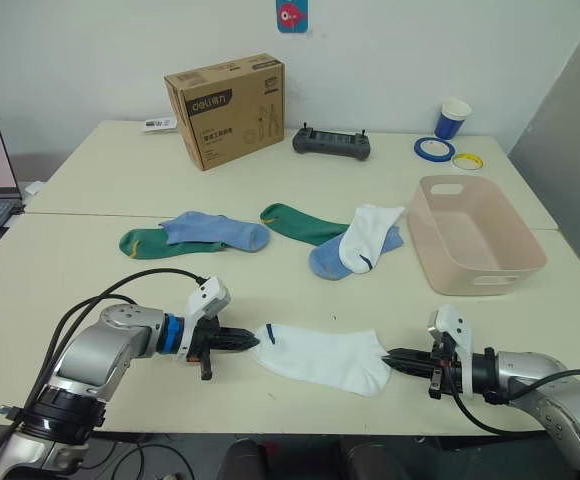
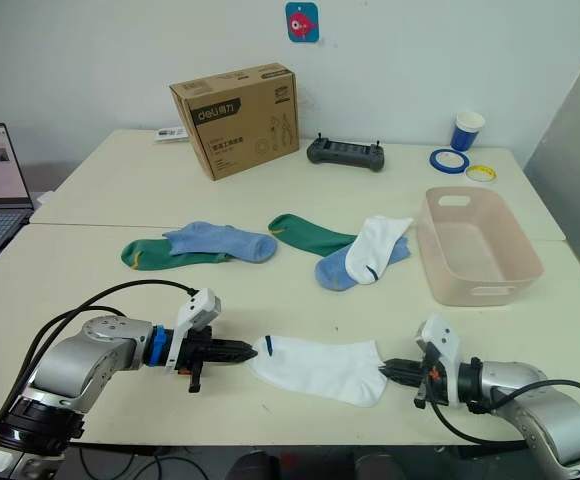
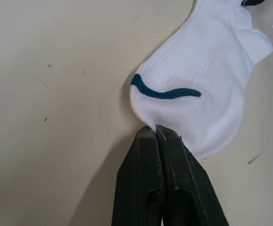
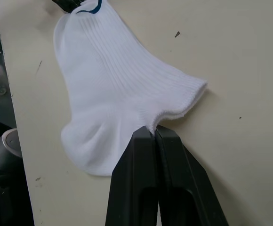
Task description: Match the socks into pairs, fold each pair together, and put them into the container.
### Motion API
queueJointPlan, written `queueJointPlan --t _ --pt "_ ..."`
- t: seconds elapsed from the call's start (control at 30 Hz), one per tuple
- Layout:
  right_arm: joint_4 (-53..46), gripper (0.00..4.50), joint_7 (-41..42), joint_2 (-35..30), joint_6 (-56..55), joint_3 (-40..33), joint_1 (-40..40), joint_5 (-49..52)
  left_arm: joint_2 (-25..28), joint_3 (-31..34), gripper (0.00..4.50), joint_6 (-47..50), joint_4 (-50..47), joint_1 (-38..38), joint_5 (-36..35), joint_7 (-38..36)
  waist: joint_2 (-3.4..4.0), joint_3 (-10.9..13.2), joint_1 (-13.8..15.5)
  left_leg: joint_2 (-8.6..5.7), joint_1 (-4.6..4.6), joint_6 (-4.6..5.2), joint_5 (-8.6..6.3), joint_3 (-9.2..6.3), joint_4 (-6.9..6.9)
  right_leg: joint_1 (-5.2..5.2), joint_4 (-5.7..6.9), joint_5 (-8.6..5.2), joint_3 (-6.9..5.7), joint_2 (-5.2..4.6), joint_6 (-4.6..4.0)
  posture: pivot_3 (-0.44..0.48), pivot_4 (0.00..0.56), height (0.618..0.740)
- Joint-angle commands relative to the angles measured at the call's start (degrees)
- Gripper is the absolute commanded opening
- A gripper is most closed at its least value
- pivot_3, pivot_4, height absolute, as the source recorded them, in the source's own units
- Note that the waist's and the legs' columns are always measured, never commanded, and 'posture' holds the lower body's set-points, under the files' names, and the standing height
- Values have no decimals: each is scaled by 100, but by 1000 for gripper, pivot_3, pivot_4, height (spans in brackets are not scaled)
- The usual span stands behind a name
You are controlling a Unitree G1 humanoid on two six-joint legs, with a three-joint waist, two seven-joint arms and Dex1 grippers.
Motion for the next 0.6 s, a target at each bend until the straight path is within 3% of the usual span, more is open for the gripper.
queueJointPlan --t 0.03,0.6 --pt "-119 8 -10 39 -42 -150 -132 134 63 161 0 1 72 -91 -20 110 0 0 -1 0 0 0 0 0 0 0 0 0 -1 0 0 0 150 740" --pt "142 8 -388 442 536 8 -739 195 212 416 0 141 80 -7 -91 434 3 2 -2 0 -3 0 0 -16 0 0 2 1 -15 1 -1 0 150 740"
